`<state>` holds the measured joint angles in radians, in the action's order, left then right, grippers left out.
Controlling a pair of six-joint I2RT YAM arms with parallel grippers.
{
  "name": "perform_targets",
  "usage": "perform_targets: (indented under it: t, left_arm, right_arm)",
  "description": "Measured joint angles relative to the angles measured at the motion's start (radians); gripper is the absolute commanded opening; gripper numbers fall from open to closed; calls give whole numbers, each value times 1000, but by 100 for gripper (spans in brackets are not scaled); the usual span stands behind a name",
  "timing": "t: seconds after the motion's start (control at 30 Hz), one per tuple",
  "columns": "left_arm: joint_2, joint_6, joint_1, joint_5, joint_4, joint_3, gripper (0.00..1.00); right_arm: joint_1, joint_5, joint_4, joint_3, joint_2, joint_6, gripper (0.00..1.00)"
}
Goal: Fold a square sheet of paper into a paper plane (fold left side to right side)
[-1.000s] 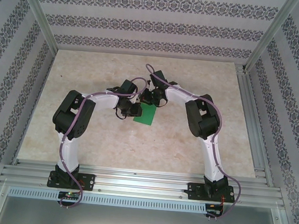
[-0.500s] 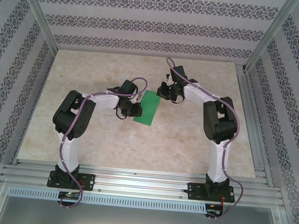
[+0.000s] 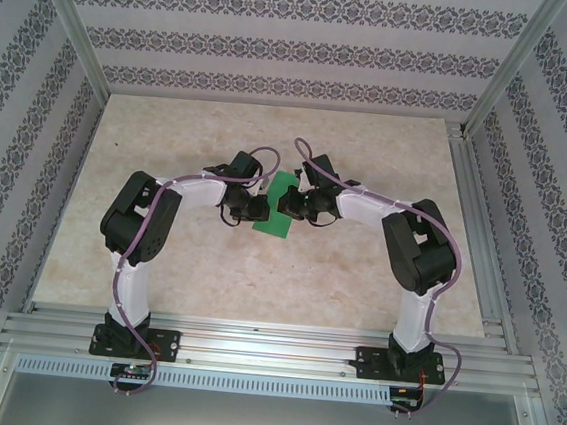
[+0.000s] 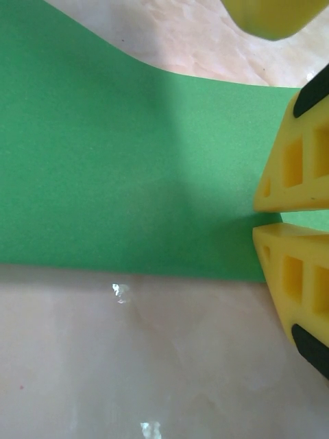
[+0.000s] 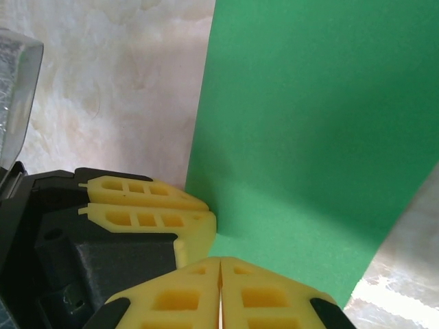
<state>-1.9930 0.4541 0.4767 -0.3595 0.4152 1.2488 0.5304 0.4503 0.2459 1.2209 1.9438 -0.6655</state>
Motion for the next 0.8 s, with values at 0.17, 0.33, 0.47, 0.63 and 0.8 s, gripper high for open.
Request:
perform_targets:
  t: [0.17,0.33,0.47,0.63,0.8]
  left_arm:
    - [0,0,3,8,4,3,17]
    - [0,0,4,10,4,3,17]
    - [0,0,5,11,6,5,17]
    - [-1,0,5,10,10,8,19]
    - [-1,-1,8,7,34,26,25]
  right_arm:
    - [5,-1,-23,-9,18,-17,8]
    - [19,-5,-27,-38,31,-18,8]
    - [19,-10,-27,-42,55,-17,8]
    - [19,-8,-30,-38,70,-9,8]
    - [20,-13,-21,-32,72,17,8]
